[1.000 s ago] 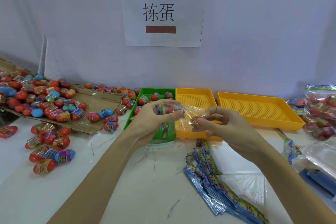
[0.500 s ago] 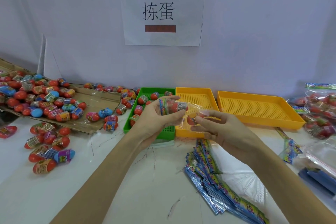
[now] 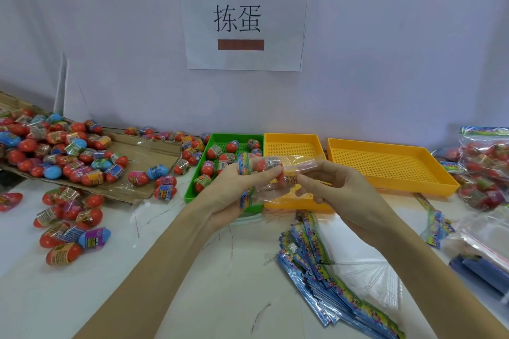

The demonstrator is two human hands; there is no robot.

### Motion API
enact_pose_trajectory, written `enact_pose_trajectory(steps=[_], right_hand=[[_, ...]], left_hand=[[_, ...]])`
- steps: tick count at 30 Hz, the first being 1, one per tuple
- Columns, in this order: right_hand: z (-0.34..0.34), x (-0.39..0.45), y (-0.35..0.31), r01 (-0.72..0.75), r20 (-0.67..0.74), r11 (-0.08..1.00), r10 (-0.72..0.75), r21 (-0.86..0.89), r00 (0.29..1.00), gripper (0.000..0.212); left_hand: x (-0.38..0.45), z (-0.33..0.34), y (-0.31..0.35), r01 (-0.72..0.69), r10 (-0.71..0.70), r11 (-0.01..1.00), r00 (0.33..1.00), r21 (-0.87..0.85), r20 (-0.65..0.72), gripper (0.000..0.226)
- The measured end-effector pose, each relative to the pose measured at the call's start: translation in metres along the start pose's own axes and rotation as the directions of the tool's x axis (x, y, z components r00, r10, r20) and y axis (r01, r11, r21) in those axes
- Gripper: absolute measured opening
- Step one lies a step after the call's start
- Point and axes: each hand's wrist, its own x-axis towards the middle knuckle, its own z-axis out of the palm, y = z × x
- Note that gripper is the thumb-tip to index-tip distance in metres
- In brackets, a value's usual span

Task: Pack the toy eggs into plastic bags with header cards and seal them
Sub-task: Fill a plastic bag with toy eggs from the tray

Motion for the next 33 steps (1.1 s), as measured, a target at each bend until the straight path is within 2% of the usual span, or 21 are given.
enact_pose_trajectory(steps=[3, 8, 11, 14, 19, 23, 25, 26, 27, 29, 31, 33], right_hand=[[0.001, -0.001, -0.001, 0.041, 0.002, 0.998, -0.041, -0.057, 0.999, 0.025], [0.005, -0.001, 0.001, 0.107, -0.046, 0.994, -0.108, -0.033, 0.993, 0.027], [0.007, 0.000, 0.004, 0.133, -0.108, 0.990, -0.137, -0.045, 0.985, 0.023], [0.006, 0.001, 0.005, 0.151, -0.083, 0.988, -0.154, -0.039, 0.985, 0.019], [0.001, 0.001, 0.002, 0.121, -0.034, 0.993, -0.122, -0.011, 0.992, 0.019], [0.003, 0.001, 0.003, 0.131, -0.008, 0.989, -0.131, -0.066, 0.991, 0.017], [0.002, 0.001, 0.002, 0.146, 0.019, 0.985, -0.145, -0.093, 0.989, 0.015], [0.001, 0.000, 0.001, 0.166, 0.012, 0.978, -0.165, -0.125, 0.986, 0.012], [0.000, 0.001, 0.000, 0.198, -0.005, 0.962, -0.203, -0.186, 0.979, 0.008], [-0.003, 0.002, 0.001, 0.273, -0.007, 0.896, -0.294, -0.352, 0.956, 0.006], [-0.002, 0.003, 0.002, 0.321, 0.070, 0.817, -0.329, -0.480, 0.942, 0.012], [0.003, 0.003, 0.001, 0.348, 0.151, 0.763, -0.318, -0.544, 0.936, 0.017]], left_hand=[[0.000, 0.003, 0.001, 0.010, -0.010, 1.000, 1.000, -0.028, -0.011, 0.040], [-0.001, 0.007, -0.001, 0.062, -0.062, 0.991, 0.998, -0.119, 0.005, 0.025], [0.000, 0.008, -0.001, 0.032, -0.034, 0.994, 0.999, -0.103, -0.017, 0.030], [0.001, 0.010, -0.004, -0.023, 0.017, 0.993, 0.998, -0.118, -0.052, 0.042], [0.002, 0.014, -0.010, -0.085, 0.077, 0.983, 0.996, -0.165, -0.055, 0.038], [0.003, 0.017, -0.014, -0.099, 0.093, 0.987, 0.994, -0.125, -0.051, 0.034], [0.004, 0.015, -0.012, -0.126, 0.124, 0.991, 0.991, -0.040, -0.051, 0.039], [0.003, 0.011, -0.009, -0.156, 0.160, 0.985, 0.985, 0.069, -0.060, 0.044], [0.002, 0.005, -0.005, -0.194, 0.214, 0.956, 0.974, 0.219, -0.070, 0.047], [0.001, -0.007, 0.002, -0.242, 0.309, 0.828, 0.950, 0.506, -0.050, 0.049], [-0.002, -0.014, 0.007, -0.255, 0.299, 0.737, 0.954, 0.626, 0.036, 0.052], [-0.005, -0.015, 0.009, -0.249, 0.233, 0.687, 0.965, 0.683, 0.118, 0.057]])
